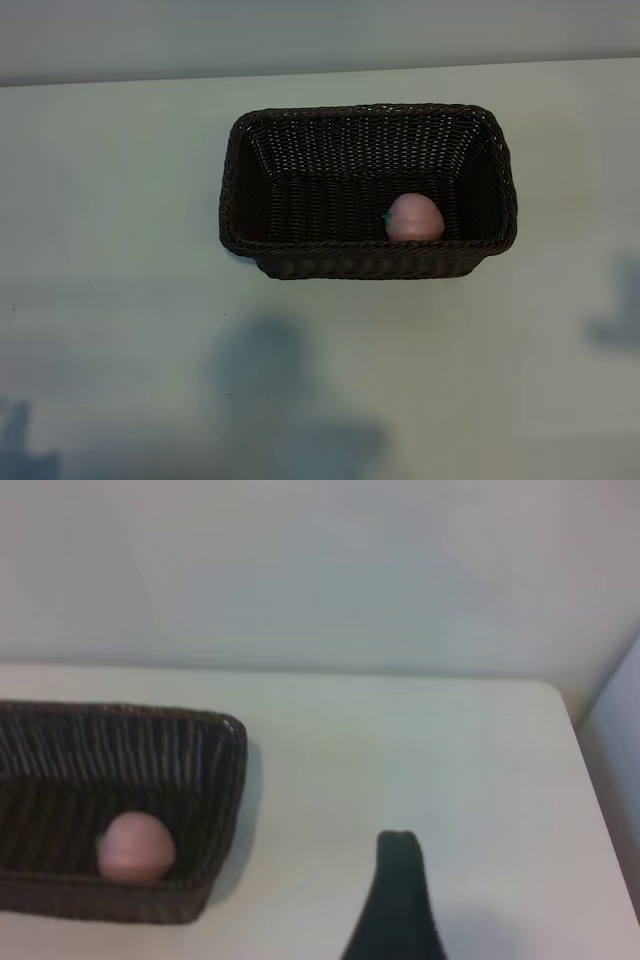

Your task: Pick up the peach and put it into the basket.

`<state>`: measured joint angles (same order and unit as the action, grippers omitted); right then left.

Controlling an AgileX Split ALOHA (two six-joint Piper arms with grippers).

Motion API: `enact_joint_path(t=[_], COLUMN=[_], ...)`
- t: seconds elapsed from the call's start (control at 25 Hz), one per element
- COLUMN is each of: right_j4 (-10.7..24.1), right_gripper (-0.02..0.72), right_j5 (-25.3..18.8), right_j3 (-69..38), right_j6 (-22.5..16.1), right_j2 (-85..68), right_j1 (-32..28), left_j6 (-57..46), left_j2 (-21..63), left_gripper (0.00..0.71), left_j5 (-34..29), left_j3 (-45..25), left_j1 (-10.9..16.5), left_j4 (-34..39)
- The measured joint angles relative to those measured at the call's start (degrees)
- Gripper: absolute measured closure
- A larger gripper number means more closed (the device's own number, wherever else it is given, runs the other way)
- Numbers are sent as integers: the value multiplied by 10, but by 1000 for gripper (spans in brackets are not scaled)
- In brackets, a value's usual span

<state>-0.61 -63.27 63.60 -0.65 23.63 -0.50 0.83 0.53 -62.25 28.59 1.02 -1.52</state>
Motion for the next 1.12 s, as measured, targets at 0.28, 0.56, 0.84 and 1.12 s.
enact_joint_path(t=[0.28, 0.56, 0.84, 1.12], right_j4=[6, 6, 6, 6], right_gripper=[138, 138, 139, 139], right_j5=[5, 6, 11, 13], right_j3=[-56, -115, -185, -260], right_j6=[-1, -1, -1, -1], right_j2=[-53, -104, -169, -238], right_j1=[6, 6, 6, 6], left_j6=[0, 0, 1, 1], left_j2=[0, 0, 0, 0], left_gripper=[118, 118, 118, 118], left_j5=[0, 0, 0, 0], left_j3=[0, 0, 0, 0], left_j1=[0, 0, 0, 0], left_j4=[0, 0, 0, 0])
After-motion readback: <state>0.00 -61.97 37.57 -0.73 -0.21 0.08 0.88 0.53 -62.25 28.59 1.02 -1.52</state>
